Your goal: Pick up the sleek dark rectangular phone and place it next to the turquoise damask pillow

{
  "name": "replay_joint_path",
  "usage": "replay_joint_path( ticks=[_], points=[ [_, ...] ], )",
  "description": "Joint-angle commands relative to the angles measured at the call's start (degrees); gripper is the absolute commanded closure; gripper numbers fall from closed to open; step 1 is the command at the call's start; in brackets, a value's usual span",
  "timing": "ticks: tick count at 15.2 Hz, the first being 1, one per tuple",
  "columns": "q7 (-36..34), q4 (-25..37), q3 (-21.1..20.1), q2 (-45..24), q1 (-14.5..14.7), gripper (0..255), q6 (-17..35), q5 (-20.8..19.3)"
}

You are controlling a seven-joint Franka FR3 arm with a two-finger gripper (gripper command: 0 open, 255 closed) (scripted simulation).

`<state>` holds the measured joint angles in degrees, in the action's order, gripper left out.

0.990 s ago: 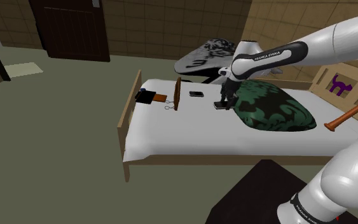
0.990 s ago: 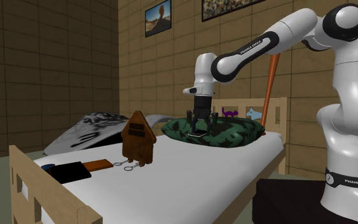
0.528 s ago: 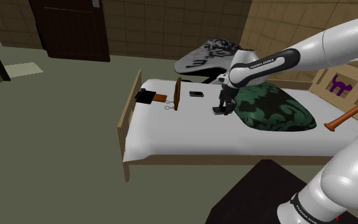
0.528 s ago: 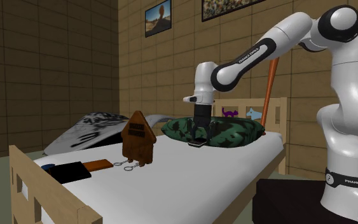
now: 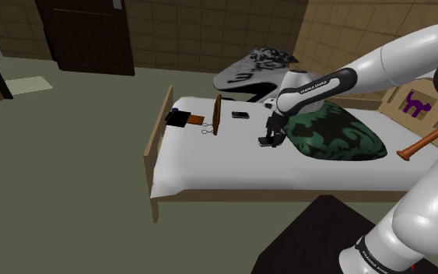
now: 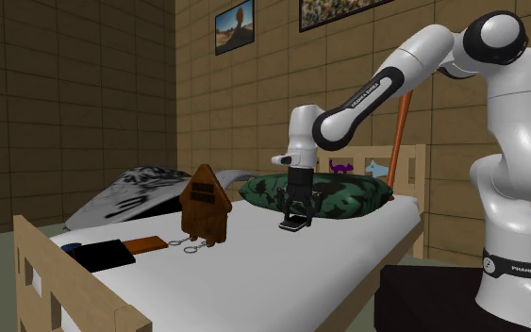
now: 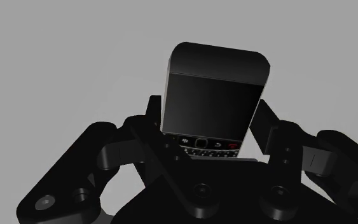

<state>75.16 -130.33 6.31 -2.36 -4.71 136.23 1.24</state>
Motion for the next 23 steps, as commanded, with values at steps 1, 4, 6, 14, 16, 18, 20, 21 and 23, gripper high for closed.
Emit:
replay_joint_path(
  ticks=[1, 4, 6, 14, 16, 18, 20, 21, 23],
  points=[
    [0.1, 0.0, 0.0, -0.1, 0.0, 255, 0.2, 0.0],
    [0.1, 0.0, 0.0, -0.1, 0.0, 255, 0.2, 0.0],
    [0.1, 0.0, 0.0, -0.1, 0.0, 0, 0.2, 0.0],
    [-0.4, 1.8, 0.1, 3.7, 0.0, 0, -5.4, -0.6],
    [-0.5, 2.5, 0.0, 4.5, 0.0, 0, -6.9, -0.8],
    [-0.5, 2.5, 0.0, 4.5, 0.0, 0, -6.9, -0.8],
    [-0.5, 2.5, 0.0, 4.5, 0.0, 0, -6.9, -0.8],
    [-0.5, 2.5, 0.0, 4.5, 0.0, 0, -6.9, -0.8],
    [-0.5, 2.5, 0.0, 4.5, 0.0, 0, -6.9, -0.8]
  ],
)
